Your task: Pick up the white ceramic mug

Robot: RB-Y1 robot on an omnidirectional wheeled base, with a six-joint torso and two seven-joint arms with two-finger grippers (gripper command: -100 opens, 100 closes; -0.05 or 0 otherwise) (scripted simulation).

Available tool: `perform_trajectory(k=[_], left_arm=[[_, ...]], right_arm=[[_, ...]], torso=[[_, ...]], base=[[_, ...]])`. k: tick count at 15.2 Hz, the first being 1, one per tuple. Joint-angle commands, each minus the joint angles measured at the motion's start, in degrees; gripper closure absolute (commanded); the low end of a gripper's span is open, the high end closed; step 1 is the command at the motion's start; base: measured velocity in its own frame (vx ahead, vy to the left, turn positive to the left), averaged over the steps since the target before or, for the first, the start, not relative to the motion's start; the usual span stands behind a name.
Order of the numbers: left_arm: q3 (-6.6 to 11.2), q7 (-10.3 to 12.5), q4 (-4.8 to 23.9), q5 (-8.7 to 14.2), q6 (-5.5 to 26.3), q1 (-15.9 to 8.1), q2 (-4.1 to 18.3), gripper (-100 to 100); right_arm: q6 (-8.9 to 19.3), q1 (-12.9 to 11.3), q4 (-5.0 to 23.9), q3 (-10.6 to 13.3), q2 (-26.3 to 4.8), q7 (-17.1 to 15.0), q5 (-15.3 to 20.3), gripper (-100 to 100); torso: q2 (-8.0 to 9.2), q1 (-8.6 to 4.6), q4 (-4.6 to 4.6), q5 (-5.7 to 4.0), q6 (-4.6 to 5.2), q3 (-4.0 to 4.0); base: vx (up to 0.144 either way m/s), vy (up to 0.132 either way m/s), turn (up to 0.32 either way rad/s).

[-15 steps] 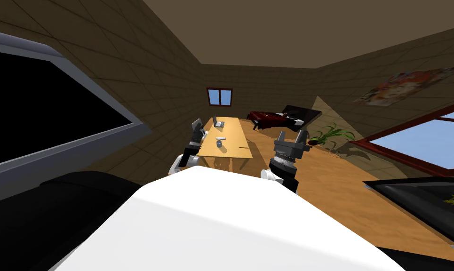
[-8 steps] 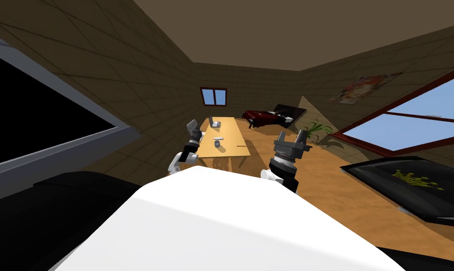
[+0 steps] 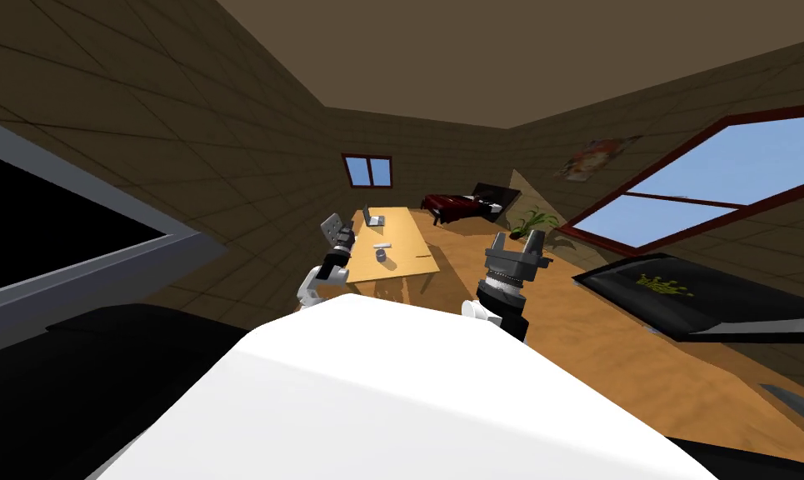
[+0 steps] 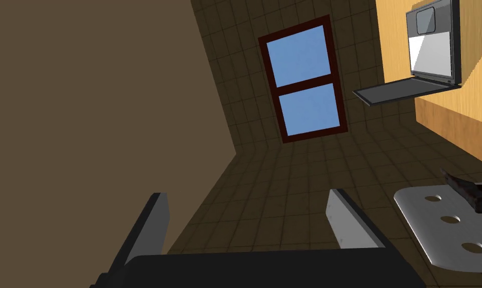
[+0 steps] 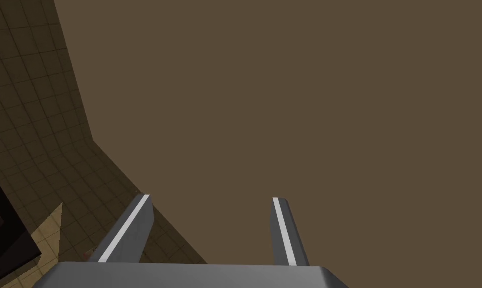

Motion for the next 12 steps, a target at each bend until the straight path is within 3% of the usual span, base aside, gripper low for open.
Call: perform_trajectory(k=[1, 2, 3, 5, 6, 8, 9, 11, 12], left_arm=[[0.95, -0.1, 0.9, 0.5, 2.9, -0.8, 0.3, -100], [0.95, -0.1, 0.9, 0.5, 3.2, -0.8, 0.3, -100], [2.33, -0.3, 2.6, 1.1, 4.9, -2.1, 0.7, -100], [2.33, -0.3, 2.6, 1.1, 6.6, -2.1, 0.7, -100], [3.75, -0.4, 4.3, 1.8, 8.4, -3.5, 1.1, -100], [3.75, -0.4, 4.3, 1.8, 10.1, -3.5, 1.1, -100], [5.18, -0.6, 6.1, 2.5, 11.5, -4.8, 1.4, -100], [5.18, -0.6, 6.1, 2.5, 13.7, -4.8, 1.4, -100], [6.64, -0.7, 8.1, 3.1, 15.3, -6.2, 1.7, -100]], right_arm=[[0.0, 0.0, 0.0, 0.0, 0.0, 0.0, 0.0, 0], [0.0, 0.0, 0.0, 0.0, 0.0, 0.0, 0.0, 0], [0.0, 0.0, 0.0, 0.0, 0.0, 0.0, 0.0, 0], [0.0, 0.0, 0.0, 0.0, 0.0, 0.0, 0.0, 0], [0.0, 0.0, 0.0, 0.0, 0.0, 0.0, 0.0, 0], [0.0, 0.0, 0.0, 0.0, 0.0, 0.0, 0.0, 0], [0.0, 0.0, 0.0, 0.0, 0.0, 0.0, 0.0, 0], [0.0, 0.0, 0.0, 0.0, 0.0, 0.0, 0.0, 0], [0.0, 0.0, 0.0, 0.0, 0.0, 0.0, 0.0, 0]], torso=[[0.00, 0.00, 0.00, 0.00, 0.00, 0.00], [0.01, 0.01, 0.00, 0.00, -0.01, 0.01], [0.02, -0.02, 0.00, 0.00, -0.04, 0.01], [0.03, -0.01, 0.01, 0.00, -0.01, 0.02], [0.01, -0.02, 0.00, 0.00, -0.04, 0.01], [0.01, 0.03, 0.00, 0.01, -0.01, 0.01], [0.00, 0.03, 0.00, 0.01, -0.05, 0.00], [0.01, 0.01, 0.00, 0.00, -0.01, 0.01], [-0.01, 0.00, 0.00, 0.01, -0.04, 0.00]], base=[[-0.025, 0.046, -0.256], [-0.023, 0.035, -0.085], [-0.030, 0.038, -0.195], [-0.023, 0.042, -0.170], [-0.020, 0.045, -0.300], [-0.022, 0.051, -0.183], [-0.024, 0.036, -0.234], [-0.023, 0.042, -0.176], [-0.019, 0.036, -0.273]])
